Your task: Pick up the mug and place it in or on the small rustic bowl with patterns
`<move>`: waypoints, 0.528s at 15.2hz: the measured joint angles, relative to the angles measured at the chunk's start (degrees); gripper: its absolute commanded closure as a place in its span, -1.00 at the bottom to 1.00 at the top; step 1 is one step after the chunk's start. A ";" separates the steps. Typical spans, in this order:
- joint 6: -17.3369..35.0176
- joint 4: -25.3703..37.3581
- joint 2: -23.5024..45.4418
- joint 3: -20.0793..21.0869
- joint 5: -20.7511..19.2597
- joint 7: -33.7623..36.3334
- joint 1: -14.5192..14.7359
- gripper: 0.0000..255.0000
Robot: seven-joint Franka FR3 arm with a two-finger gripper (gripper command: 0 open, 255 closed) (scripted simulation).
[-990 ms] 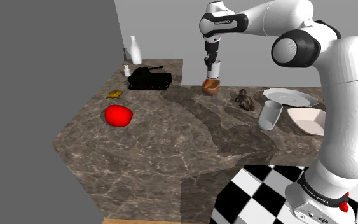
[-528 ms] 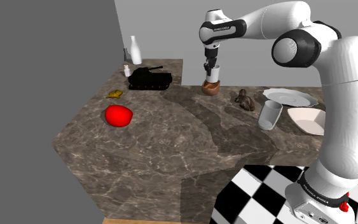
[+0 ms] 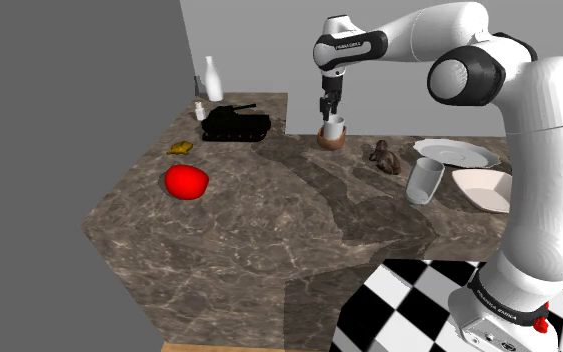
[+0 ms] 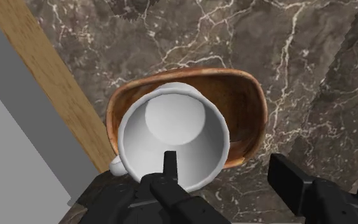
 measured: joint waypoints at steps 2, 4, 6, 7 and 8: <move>0.00 0.00 0.00 0.00 0.00 0.00 0.00 -1.00; 0.00 0.00 0.00 0.00 0.00 0.00 0.00 -1.00; -2.30 2.18 -0.17 -0.01 0.04 -0.18 -0.03 -1.00; -3.90 3.74 -0.23 0.04 0.02 0.00 0.20 -1.00; -5.63 5.74 0.01 0.01 0.08 -0.30 0.07 -1.00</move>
